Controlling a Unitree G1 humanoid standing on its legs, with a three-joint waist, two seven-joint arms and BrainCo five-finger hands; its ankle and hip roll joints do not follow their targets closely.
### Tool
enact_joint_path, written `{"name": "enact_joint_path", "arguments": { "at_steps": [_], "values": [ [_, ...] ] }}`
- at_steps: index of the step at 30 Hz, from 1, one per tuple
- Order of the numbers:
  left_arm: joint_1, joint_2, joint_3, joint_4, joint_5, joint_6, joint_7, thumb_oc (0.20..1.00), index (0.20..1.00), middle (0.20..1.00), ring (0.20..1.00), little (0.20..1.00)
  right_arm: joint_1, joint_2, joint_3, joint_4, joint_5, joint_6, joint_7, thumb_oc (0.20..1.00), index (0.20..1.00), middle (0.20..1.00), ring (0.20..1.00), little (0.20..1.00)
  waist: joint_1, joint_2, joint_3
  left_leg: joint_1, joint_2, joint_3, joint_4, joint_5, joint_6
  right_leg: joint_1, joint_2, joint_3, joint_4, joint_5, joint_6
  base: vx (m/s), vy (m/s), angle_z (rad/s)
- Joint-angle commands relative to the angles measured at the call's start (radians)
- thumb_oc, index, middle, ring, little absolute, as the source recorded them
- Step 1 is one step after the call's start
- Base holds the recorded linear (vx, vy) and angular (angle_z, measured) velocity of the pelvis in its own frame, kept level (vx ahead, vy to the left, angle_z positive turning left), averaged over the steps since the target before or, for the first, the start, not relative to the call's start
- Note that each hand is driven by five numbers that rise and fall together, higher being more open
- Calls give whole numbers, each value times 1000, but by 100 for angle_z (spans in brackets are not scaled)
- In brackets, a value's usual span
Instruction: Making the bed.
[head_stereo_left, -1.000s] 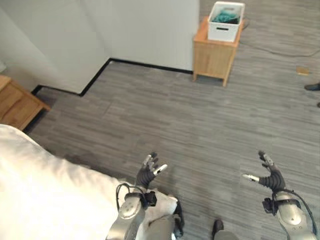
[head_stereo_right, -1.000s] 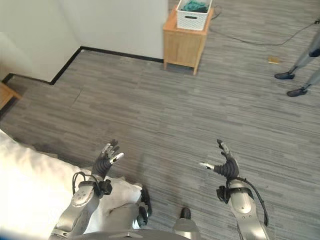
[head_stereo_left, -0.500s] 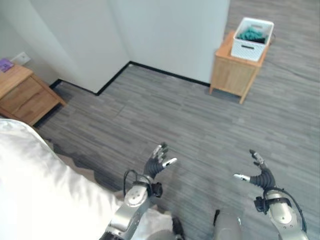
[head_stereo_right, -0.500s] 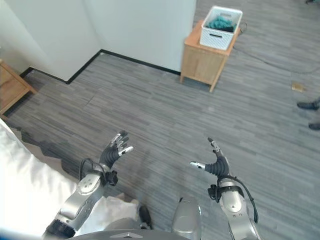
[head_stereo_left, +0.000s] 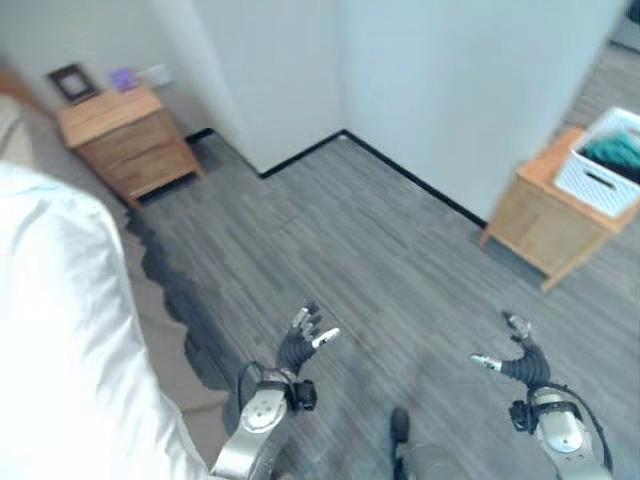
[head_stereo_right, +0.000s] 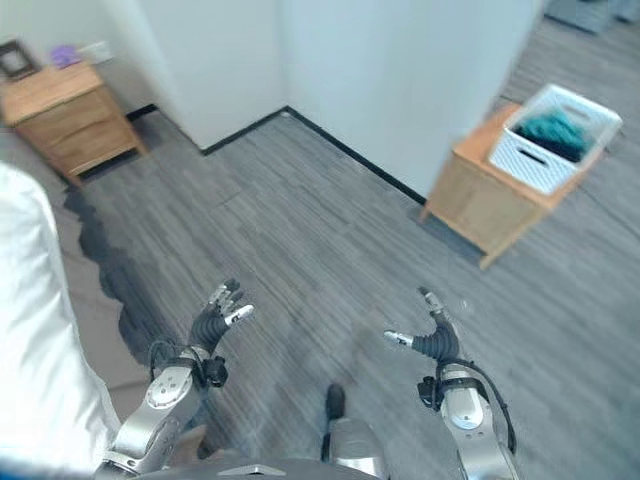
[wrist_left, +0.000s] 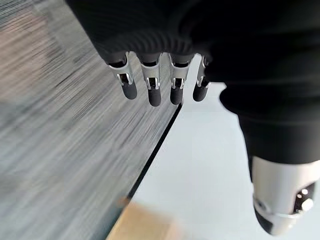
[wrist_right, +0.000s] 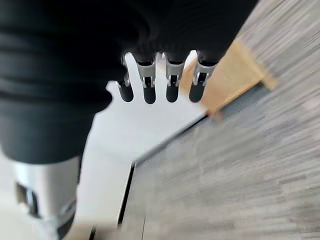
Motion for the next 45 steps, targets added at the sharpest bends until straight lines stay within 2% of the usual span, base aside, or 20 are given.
{"name": "enact_joint_path", "arguments": {
  "at_steps": [1,3,6,7,9,14,17,18,19,20,22,25,28,31,35,37,38,40,43,45],
  "values": [
    [-46,21,38,-36,-61,-49,12,1000,1000,1000,1000,1000,-71,-42,3,-28,2,-11,-28,1000,1000,1000,1000,1000,19,25,51,80,-20,165,-124,1,48,75,-52,14,3,-45,93,304,-154,8],
    [-31,7,56,-30,-64,-40,32,1000,1000,1000,1000,1000,-76,-36,-3,-12,-25,16,-38,1000,1000,1000,1000,1000,38,27,41,62,18,238,-265,-2,47,108,-62,-19,3,-74,107,320,-36,2],
    [-6,-4,79,-29,-51,-45,45,1000,1000,1000,1000,1000,-78,-22,0,-6,-29,25,-34,1000,1000,1000,1000,1000,60,28,25,39,-24,241,-445,-16,62,134,-61,-27,3,-94,124,394,82,30],
    [35,-26,100,-17,-33,-38,47,1000,1000,1000,1000,1000,-65,-4,8,40,-39,30,-38,1000,1000,1000,1000,1000,72,55,-9,60,-54,274,-826,94,57,174,-34,-48,3,-138,151,424,144,9],
    [49,-36,109,-10,-18,-29,55,1000,1000,1000,1000,1000,-59,-5,2,60,-62,42,-50,1000,1000,1000,1000,1000,78,60,-19,40,-35,301,-926,120,39,219,-29,-59,3,-172,156,559,130,6],
    [90,-56,138,12,-12,-38,96,1000,1000,1000,1000,1000,-49,8,1,103,-55,53,-66,1000,1000,1000,1000,1000,92,45,-44,-12,24,370,-926,169,4,309,-47,-89,3,-208,180,539,120,16],
    [126,-49,180,9,-42,-43,127,1000,1000,1000,1000,1000,-50,33,16,126,-100,68,-61,1000,1000,1000,1000,1000,127,10,-94,20,14,406,-926,186,34,369,-80,-89,22,-194,212,825,205,20],
    [123,-23,185,-1,-38,-29,132,1000,1000,1000,1000,1000,-52,44,25,137,-136,71,-70,1000,1000,1000,1000,1000,155,-49,-89,62,-72,391,-926,99,107,311,-168,-73,283,-24,262,934,311,35],
    [121,-22,186,-2,-38,-28,132,1000,1000,1000,1000,1000,-53,45,25,138,-137,71,-70,1000,1000,1000,1000,1000,157,-53,-88,62,-78,394,-926,94,113,306,-176,-68,292,-26,268,737,312,44],
    [114,-9,184,-21,-22,-19,132,1000,1000,1000,1000,1000,-54,46,25,129,-148,71,-72,1000,1000,1000,1000,1000,157,-68,-80,91,-110,396,-926,54,146,275,-210,-53,431,109,291,378,228,59],
    [100,15,183,-23,4,-15,134,1000,1000,1000,1000,1000,-53,46,25,115,-147,72,-67,1000,1000,1000,1000,1000,134,-62,-58,166,-148,383,-926,-8,185,168,-270,-34,597,197,287,579,274,65],
    [64,38,177,-23,16,-14,137,1000,1000,1000,1000,1000,-71,39,28,111,-146,74,-71,1000,1000,1000,1000,1000,93,-37,-32,226,-149,348,-926,-64,194,18,-235,35,694,90,263,472,109,79],
    [13,43,173,-30,5,-26,138,1000,1000,1000,1000,1000,-82,30,18,67,-120,64,-74,1000,1000,1000,1000,1000,2,9,4,307,-119,277,-926,-93,152,-125,-156,25,454,-51,198,607,-142,126],
    [10,26,199,-24,-30,-38,130,1000,1000,1000,1000,1000,-86,47,21,61,-83,54,-66,1000,1000,1000,1000,1000,-45,1,-6,392,-117,219,-926,-161,106,-166,-127,105,15,36,229,635,-211,128],
    [3,17,212,-6,-36,-50,118,1000,1000,1000,1000,1000,-82,38,26,50,-96,57,-46,1000,1000,1000,1000,1000,-73,22,-20,505,-101,162,-926,-217,70,-295,-160,145,3,78,272,634,-261,91],
    [5,3,213,0,-41,-54,115,1000,1000,1000,1000,1000,-89,30,29,58,-97,54,-39,1000,1000,1000,1000,1000,-87,26,-24,533,-71,120,-803,-192,49,-217,-144,128,15,119,243,625,-407,108],
    [9,-14,217,6,-51,-51,125,1000,1000,1000,1000,1000,-96,28,36,58,-87,54,-37,1000,1000,1000,1000,1000,-89,36,-23,503,-39,110,-675,-119,35,-190,-131,114,23,115,217,466,-471,94],
    [10,-36,218,-3,-108,-55,125,1000,1000,1000,1000,1000,-111,0,43,81,-45,56,-43,1000,1000,1000,1000,1000,-48,10,22,236,1,75,-138,79,35,-50,-101,69,3,68,127,417,-669,16],
    [10,-23,206,-17,-120,-47,114,1000,1000,1000,1000,1000,-111,-9,36,78,-13,53,-54,1000,1000,1000,1000,1000,-23,-10,56,140,41,129,-46,77,36,4,-85,58,3,26,90,325,-421,-1],
    [11,-26,204,-11,-119,-38,116,1000,1000,1000,1000,1000,-113,-9,35,72,-14,63,-48,1000,1000,1000,1000,1000,-1,-9,63,84,67,185,-136,57,22,49,-74,58,3,-14,91,458,-199,-26]
  ]
}}
